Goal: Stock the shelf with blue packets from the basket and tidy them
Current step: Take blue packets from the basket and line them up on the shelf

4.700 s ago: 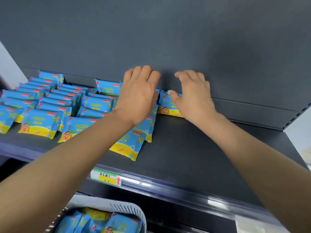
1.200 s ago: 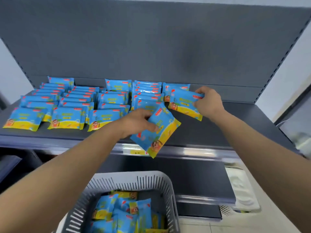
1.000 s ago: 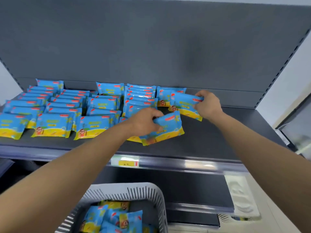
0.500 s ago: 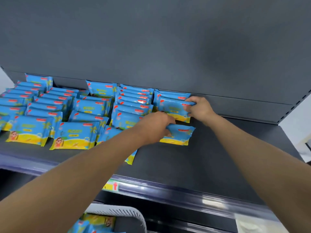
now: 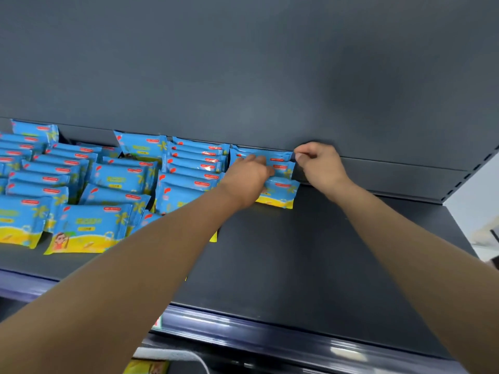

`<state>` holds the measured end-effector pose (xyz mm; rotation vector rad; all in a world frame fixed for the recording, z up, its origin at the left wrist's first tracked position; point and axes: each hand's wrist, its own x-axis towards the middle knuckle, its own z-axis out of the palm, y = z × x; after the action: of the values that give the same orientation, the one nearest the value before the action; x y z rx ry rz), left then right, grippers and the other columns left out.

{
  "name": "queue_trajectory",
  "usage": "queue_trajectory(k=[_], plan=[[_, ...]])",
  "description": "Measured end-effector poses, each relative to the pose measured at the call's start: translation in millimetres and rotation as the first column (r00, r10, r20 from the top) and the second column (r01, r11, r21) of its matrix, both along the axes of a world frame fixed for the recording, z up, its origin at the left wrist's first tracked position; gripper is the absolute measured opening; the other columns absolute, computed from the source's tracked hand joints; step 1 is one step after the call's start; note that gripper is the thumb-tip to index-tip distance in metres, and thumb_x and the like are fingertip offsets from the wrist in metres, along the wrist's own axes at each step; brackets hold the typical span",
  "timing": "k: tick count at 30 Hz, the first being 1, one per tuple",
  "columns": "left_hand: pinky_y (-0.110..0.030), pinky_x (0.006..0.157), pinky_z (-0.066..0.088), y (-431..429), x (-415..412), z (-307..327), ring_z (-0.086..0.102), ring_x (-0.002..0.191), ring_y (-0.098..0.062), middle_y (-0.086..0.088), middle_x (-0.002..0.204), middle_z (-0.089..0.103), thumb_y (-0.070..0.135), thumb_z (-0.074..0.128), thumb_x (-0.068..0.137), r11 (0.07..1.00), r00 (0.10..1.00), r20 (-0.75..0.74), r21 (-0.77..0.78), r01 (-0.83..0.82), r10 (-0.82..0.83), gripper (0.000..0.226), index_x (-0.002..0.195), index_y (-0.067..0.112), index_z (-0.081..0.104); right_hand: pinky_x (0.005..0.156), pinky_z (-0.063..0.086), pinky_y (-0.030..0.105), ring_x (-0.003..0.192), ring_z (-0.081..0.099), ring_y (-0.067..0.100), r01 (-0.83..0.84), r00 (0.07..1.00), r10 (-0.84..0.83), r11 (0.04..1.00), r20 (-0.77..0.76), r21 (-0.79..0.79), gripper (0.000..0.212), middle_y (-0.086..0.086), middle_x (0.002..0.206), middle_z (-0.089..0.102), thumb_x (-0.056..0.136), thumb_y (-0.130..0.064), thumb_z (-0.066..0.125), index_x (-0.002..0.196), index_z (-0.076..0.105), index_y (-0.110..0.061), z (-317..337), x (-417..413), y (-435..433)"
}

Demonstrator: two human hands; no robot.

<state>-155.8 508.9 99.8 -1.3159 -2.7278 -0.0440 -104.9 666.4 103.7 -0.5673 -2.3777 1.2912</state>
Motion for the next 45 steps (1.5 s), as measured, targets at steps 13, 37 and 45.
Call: queue_trajectory(k=[13,37,45], plan=[[-0.035,0.094,0.028,-19,14,14,0.039,0.112,-0.026,-0.007,0.121,0.044,0.017,0.054,0.087,0.982,0.981,-0.177,0.184,-0.050,0.083,0.041,0.126,0.013,0.043,0.089,0.044,0.023,0.103,0.058,0.013,-0.034,0.999,0.035,0.967,0.002,0.252,0.025,0.004,0.115,0.063,0.092,-0.014,0.053,0.115,0.062,-0.012,26,44,-31],[-0.044,0.082,0.039,-311,166,68,0.054,0.099,-0.038,-0.021,0.111,0.056,0.010,0.062,0.077,0.881,0.932,-0.352,0.465,0.089,0.092,0.035,0.111,0.002,0.057,0.102,0.017,0.037,0.126,0.036,0.029,-0.092,0.980,0.198,0.506,-0.011,0.857,0.048,0.007,0.133,0.045,0.083,-0.031,0.055,0.127,0.049,-0.014,74,164,-310],[-0.043,0.084,0.039,-365,178,-49,0.054,0.101,-0.038,-0.018,0.111,0.057,0.010,0.065,0.077,0.965,0.995,0.080,0.252,-0.069,0.051,0.034,0.111,0.004,0.060,0.099,0.023,0.037,0.122,0.041,0.027,-0.424,0.905,0.212,0.535,0.370,0.731,0.041,0.005,0.127,0.051,0.086,-0.029,0.054,0.124,0.050,-0.015,-59,191,-362]])
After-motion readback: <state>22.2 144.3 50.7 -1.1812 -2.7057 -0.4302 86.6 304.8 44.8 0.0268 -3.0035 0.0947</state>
